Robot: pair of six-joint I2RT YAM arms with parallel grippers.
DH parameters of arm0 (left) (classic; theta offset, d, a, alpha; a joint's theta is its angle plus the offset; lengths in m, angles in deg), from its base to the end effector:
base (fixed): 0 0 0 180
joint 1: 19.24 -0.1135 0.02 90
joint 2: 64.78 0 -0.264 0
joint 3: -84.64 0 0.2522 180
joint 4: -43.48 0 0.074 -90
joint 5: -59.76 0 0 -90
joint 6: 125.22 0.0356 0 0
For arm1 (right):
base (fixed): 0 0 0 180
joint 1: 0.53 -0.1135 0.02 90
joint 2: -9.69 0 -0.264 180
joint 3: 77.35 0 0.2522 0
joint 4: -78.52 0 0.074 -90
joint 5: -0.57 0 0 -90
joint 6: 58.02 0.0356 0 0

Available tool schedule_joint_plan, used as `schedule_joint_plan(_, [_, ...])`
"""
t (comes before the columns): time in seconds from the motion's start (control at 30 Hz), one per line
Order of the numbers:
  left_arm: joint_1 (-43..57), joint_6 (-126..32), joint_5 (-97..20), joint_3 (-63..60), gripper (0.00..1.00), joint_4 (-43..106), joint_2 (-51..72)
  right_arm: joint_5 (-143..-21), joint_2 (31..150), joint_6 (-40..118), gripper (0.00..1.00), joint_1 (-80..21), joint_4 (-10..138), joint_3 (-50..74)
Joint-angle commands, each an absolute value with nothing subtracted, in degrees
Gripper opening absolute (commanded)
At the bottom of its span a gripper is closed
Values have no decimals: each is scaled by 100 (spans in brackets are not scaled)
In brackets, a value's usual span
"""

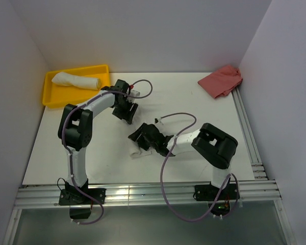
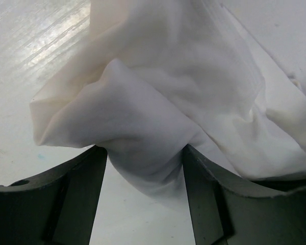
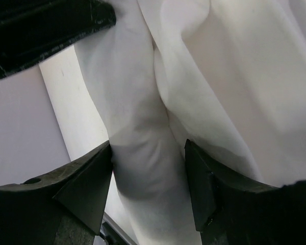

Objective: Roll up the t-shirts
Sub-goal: Roll the tshirt

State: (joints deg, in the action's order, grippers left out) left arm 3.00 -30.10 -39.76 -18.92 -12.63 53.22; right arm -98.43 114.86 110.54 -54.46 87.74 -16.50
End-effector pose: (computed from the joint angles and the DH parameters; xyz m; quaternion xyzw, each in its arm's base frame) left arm 0.3907 -0.1661 0.1808 0.2459 0.9511 -0.1059 0.1543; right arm 0.2158 0.2868 0.1293 0.2240 0.8566 0.3926 0.2488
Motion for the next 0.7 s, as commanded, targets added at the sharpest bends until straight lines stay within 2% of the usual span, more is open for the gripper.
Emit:
schedule_joint_plan(0.0, [440, -2916, -3692, -2087, 66, -1053, 5563, -10120, 11332, 11231, 64, -5766, 8050, -1956])
schedule_joint_plan(0.2, [519, -2898, -3543, -2307, 66, -1150, 5704, -11165, 10928, 10776, 68, -5968, 6347, -1325])
schedule_joint_plan(0.37, [528, -2845, -3472, -2422, 66, -1264, 5774, -12027, 10795, 10371, 70, -6231, 4643, -191])
schedule_joint_plan(0.67, [546, -2854, -3560, -2536, 68, -1361, 5757, -12573, 11770, 8973, 68, -6364, 4059, 1558])
